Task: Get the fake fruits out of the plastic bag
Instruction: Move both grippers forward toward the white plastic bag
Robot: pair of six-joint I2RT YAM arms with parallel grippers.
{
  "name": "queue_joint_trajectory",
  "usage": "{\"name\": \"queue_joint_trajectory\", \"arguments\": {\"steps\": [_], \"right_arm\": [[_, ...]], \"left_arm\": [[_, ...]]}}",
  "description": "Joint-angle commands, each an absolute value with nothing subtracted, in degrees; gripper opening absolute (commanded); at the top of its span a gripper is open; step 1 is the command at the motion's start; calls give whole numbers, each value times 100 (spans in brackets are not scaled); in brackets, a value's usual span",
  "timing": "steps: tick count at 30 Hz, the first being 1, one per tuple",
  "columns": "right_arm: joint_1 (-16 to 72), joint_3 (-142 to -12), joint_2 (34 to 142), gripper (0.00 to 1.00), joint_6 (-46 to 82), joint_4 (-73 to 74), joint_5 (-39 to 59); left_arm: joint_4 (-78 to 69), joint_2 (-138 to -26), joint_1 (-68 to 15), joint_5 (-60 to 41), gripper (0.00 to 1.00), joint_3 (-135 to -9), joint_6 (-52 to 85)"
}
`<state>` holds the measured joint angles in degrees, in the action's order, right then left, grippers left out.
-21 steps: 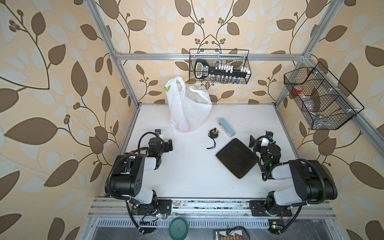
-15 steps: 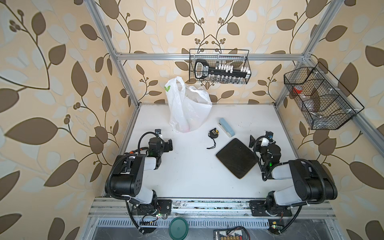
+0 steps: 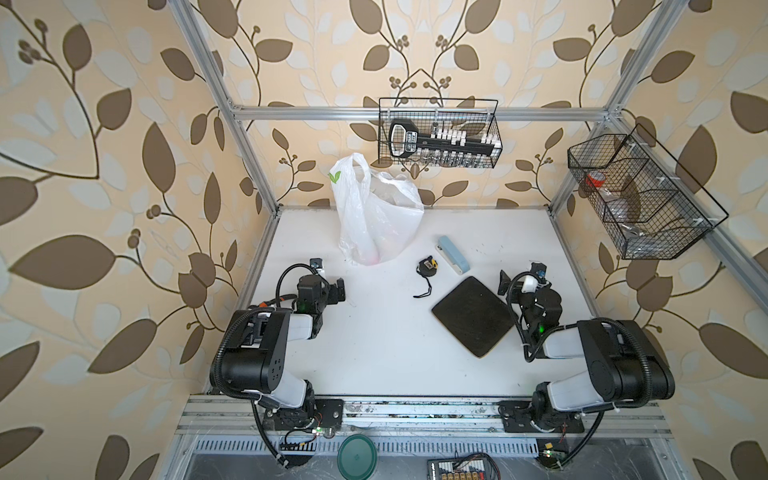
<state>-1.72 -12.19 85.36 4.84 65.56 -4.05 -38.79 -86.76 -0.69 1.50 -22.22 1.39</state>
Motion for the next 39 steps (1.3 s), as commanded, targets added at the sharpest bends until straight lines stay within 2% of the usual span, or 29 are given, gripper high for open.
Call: {"name": "queue_joint_trajectory", "arguments": {"steps": [1,6,10,13,15,17,19,21,25,32,39], "right_arm": [[-154,-1308,8569,100,445,6532,-443],[-174,-1243,8259,100,422,6407,-317],[-167,-1176,7282,100,565,5636,-491],[-160,-1220,6223,100,721,4455,-708],[-169,-1445,5687,100,920,3461,-840],[-172,-1812,5307,100,1354,2428,-891],[-176,-2129,5112,100,2087,1497,-1135],[-221,-2333,5030,100,2656,1013,-1124],[-308,-2685,5145,100,2925,1210,-34],[-23,-4445,6475,98,2698,812,1815],[1088,-5731,7660,100,1367,980,2162]], "left_arm": [[-4044,-8596,-57,88,99,-2320,19],[-4007,-8306,-46,78,99,-2228,7],[-2889,-7293,-53,226,99,-2532,77],[-2140,-6737,-53,533,99,-2909,389],[-1269,-6591,-48,1191,99,-3452,1031],[245,-6716,-52,1927,99,-4350,1566],[1379,-7030,-52,2157,99,-5233,1670],[1873,-7262,-53,1963,99,-5786,1731],[1673,-7204,-50,1085,99,-6130,2134],[1915,-7506,-120,-436,99,-6953,3487],[2280,-7524,-530,-664,99,-7363,3822]]}}
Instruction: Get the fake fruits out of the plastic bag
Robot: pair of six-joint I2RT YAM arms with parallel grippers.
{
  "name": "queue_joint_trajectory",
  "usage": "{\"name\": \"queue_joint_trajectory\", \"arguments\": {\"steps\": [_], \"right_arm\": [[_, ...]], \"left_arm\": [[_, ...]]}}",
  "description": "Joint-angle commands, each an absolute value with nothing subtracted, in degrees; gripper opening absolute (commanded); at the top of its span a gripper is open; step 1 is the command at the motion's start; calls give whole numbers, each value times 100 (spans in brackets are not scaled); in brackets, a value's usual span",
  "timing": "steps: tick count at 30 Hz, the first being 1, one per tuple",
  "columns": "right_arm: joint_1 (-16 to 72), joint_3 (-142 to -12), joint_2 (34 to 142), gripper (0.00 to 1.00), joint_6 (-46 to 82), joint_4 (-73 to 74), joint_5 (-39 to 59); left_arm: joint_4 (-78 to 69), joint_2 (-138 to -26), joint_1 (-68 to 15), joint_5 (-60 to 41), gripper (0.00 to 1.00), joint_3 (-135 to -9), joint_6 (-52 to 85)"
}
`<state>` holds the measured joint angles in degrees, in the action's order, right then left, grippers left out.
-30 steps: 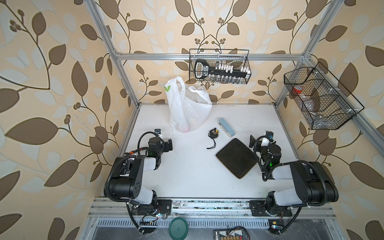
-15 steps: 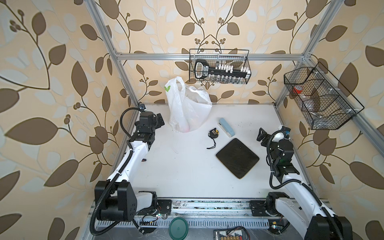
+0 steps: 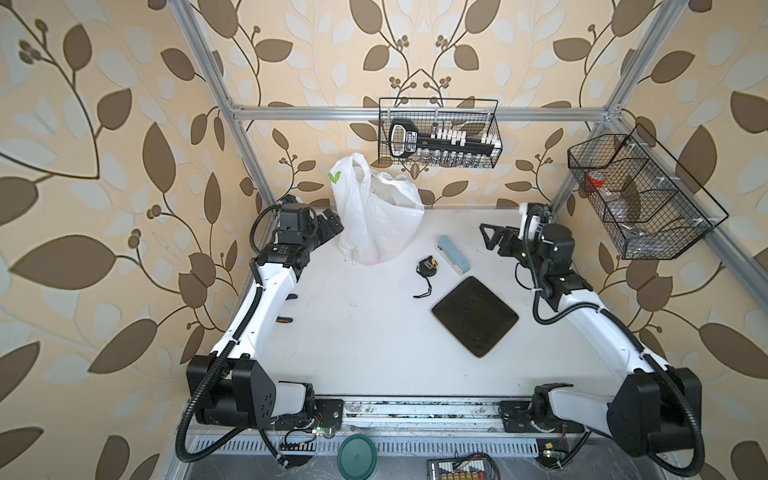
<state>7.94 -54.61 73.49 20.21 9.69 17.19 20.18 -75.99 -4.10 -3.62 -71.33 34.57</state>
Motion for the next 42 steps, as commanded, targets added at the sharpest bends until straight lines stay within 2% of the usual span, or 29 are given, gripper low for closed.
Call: {"name": "queue_joint_trajectory", "arguments": {"steps": [1,10,15,18,20,25,29,32,42], "right_arm": [[1261,-5860,7869,100,1200,1179,2149],[2058,-7784,10346,97,736,2229,1516],[2279,-8950,11557,91,741,2435,1440],[2419,-9399,12050,81,729,2689,1154],[2477,-9624,12289,70,721,2803,1119],[2571,-9748,12385,29,730,2816,1226],[2631,-9245,12011,6,747,2895,1549],[2772,-8661,11556,0,734,2961,1735],[3548,-6899,10245,0,347,2858,1769]], "left_arm": [[2278,-7515,-575,-672,99,-7379,3885],[2596,-7482,-757,-522,99,-7514,4069],[2817,-7362,-756,-435,99,-7502,4099],[2948,-7263,-756,-385,99,-7505,4152],[3038,-7196,-760,-369,98,-7513,4216],[3160,-7183,-760,-602,97,-7620,4489],[3217,-7296,-778,-699,96,-7795,4634],[3210,-7427,-778,-656,96,-8062,4615],[3708,-8194,-774,-312,98,-9553,4456]]}}
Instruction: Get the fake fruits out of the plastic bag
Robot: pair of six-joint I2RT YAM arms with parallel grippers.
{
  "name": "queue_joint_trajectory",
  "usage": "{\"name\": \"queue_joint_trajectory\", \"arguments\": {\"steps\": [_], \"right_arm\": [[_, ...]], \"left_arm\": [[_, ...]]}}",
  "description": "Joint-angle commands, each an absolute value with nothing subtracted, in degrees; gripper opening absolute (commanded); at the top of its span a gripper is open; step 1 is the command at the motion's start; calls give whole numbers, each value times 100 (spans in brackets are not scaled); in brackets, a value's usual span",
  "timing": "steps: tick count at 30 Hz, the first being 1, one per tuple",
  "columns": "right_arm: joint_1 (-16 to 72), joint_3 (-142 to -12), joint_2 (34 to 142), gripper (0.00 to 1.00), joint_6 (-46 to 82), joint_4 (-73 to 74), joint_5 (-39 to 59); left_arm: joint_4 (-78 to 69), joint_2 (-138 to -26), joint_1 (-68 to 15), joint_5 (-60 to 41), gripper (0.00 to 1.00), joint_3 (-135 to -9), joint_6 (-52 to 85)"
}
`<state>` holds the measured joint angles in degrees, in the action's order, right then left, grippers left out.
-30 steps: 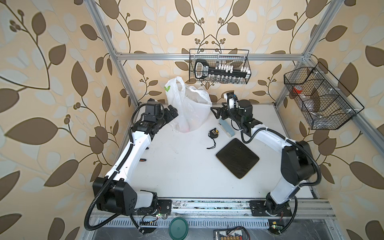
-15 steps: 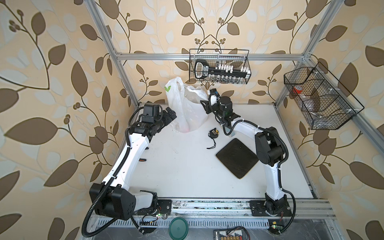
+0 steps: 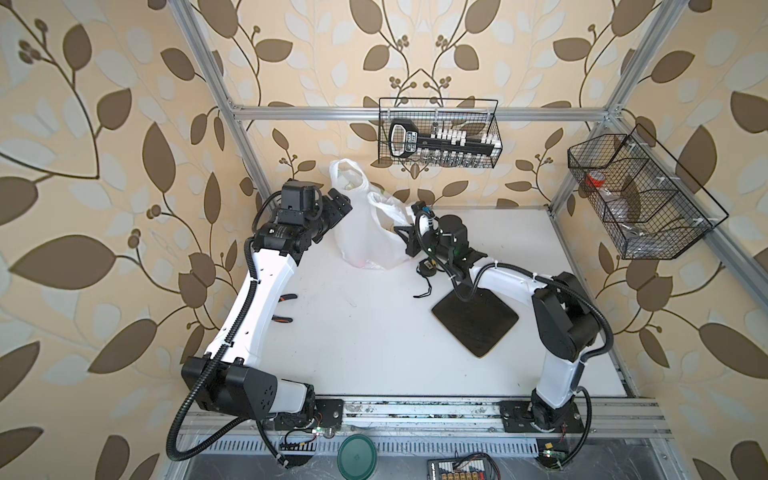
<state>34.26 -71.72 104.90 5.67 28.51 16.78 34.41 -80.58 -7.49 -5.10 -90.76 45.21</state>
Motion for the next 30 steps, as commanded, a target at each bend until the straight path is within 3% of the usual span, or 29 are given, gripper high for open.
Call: {"name": "queue_joint_trajectory", "arguments": {"steps": [1,9,15,16,21,25,26,30], "right_arm": [[3611,-6796,10186,0,284,2805,1771],[3873,-6331,9930,1,-261,2346,1835],[3919,-6084,9752,2,-273,2304,1795],[3920,-6075,9734,3,-236,2293,1785],[3918,-6054,9568,5,261,2180,1490],[3846,-6069,9274,13,650,2115,1388],[3826,-6077,9183,18,712,2070,1380],[3771,-6252,8887,54,606,1667,1505]], "left_arm": [[3787,-8319,-773,-361,99,-9733,4449],[4217,-9088,-897,-592,99,-10811,3942],[5268,-9648,-1002,-117,95,-11513,3982],[5307,-9683,-1006,-106,89,-11503,4013],[5454,-9565,-1036,172,39,-11293,4214],[5336,-9082,-1037,416,14,-10761,4206],[5267,-8915,-1037,445,11,-10554,4169],[4891,-8122,-1037,236,5,-9562,3973]]}}
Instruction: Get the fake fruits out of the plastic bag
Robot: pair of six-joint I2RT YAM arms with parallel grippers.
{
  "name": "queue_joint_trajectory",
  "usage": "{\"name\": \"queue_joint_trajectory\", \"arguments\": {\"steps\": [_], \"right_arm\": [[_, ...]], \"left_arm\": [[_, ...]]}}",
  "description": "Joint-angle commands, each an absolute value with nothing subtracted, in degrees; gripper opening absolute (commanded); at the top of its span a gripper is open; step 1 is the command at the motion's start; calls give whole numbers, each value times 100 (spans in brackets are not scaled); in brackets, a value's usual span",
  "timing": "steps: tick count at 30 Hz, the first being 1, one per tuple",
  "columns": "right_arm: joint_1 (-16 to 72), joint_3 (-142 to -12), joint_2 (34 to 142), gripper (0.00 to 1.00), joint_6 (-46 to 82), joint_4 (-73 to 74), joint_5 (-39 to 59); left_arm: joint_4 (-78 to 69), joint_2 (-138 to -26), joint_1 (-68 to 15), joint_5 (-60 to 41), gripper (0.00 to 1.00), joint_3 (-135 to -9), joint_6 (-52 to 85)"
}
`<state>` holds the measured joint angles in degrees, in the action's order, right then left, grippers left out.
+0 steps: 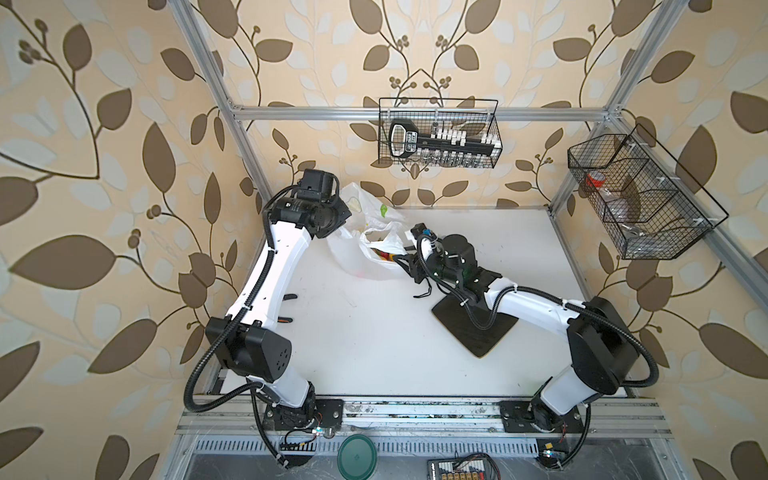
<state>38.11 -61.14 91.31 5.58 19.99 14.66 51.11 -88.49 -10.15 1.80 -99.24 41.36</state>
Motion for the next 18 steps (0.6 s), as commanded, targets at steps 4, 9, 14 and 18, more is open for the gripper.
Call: {"name": "queue_joint_trajectory", "arguments": {"steps": [4,9,14,18], "right_arm": [[3787,-6636,8712,72,44,942,1862],[4080,-7400,8833,79,-955,-63,1194],[4418,-7828,9122,80,-1869,-577,494],[4588,-8089,9382,70,-2026,-498,-255]], "left_arm": [[4598,-7514,-1037,-83,5,-8788,3986],[4285,-7015,-1038,-374,5,-8204,3928],[4135,-6781,-1039,-673,5,-7920,3824],[4192,-6687,-1037,-877,5,-7800,3819]]}}
